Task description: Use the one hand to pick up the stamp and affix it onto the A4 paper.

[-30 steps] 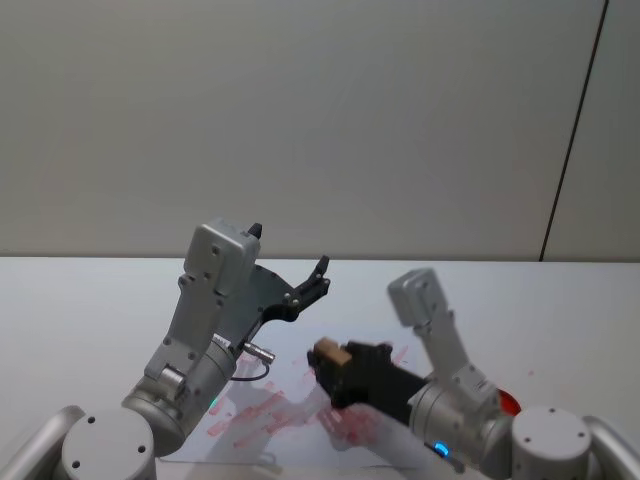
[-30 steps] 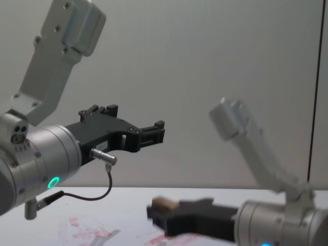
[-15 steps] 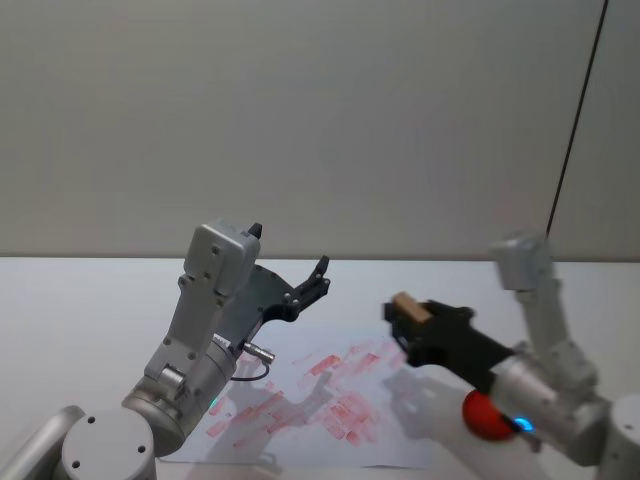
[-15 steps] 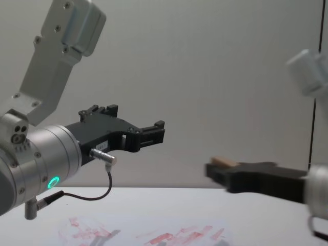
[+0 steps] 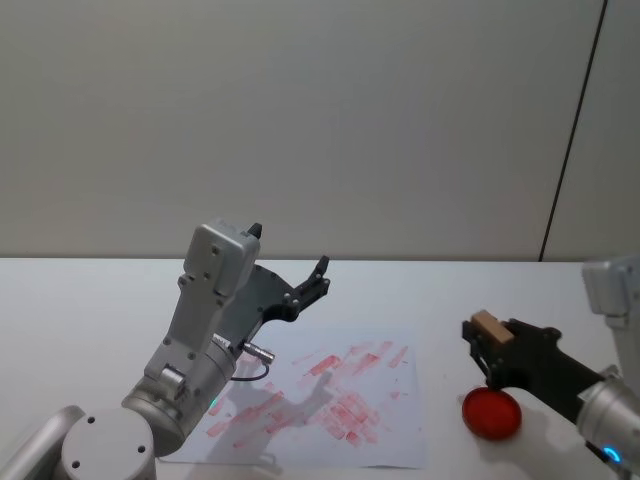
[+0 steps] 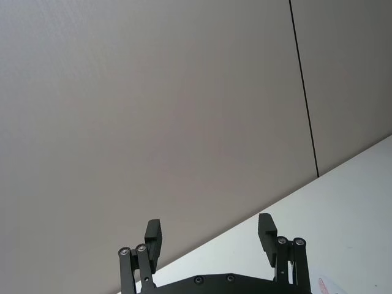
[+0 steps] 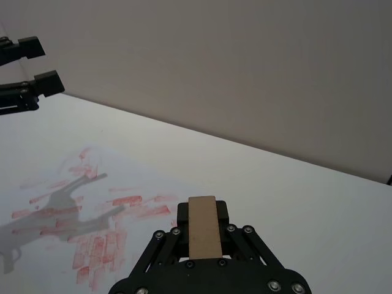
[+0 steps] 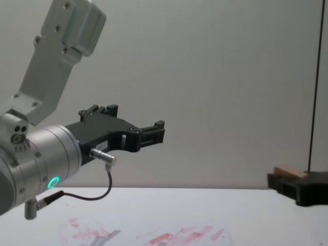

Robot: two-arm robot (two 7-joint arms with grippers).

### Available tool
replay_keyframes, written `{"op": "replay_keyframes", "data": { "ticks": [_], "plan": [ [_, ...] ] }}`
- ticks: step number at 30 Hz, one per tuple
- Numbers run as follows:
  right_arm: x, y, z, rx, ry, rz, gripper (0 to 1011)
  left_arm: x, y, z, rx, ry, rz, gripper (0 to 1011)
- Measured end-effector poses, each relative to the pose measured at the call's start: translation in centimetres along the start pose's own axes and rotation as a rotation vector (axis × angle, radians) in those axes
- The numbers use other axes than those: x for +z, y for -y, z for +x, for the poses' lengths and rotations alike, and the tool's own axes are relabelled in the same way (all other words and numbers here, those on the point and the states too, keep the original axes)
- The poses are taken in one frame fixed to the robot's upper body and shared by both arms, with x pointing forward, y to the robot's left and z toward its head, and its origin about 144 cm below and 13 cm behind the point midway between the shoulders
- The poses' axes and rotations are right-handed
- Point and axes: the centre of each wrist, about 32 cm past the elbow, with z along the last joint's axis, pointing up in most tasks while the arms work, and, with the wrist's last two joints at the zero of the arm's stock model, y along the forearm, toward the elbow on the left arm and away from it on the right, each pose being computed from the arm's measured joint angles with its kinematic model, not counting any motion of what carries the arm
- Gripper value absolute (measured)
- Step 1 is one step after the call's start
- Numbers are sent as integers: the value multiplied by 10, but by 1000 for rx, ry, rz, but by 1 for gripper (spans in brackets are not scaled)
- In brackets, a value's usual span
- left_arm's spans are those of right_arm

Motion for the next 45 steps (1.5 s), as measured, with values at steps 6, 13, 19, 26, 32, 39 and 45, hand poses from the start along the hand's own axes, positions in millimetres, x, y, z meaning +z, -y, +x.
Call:
{"op": "replay_keyframes", "data": {
  "ticks": [6,13,19,26,32,39,45],
  "plan": [
    [-2,14,4,-14,16,-20,219,0,0,0,0,0,0,1002],
    [-7,26,9,-24,33,-57,219,0,0,0,0,0,0,1003],
    [-12,30,9,-24,43,-83,219,0,0,0,0,0,0,1002],
    [-19,29,8,-15,51,-109,219,0,0,0,0,0,0,1002],
    [-24,24,6,-6,56,-125,219,0,0,0,0,0,0,1002],
    [-28,17,5,-6,63,-141,219,0,0,0,0,0,0,1002],
    [-31,11,5,-11,66,-153,219,0,0,0,0,0,0,1002]
  ]
}}
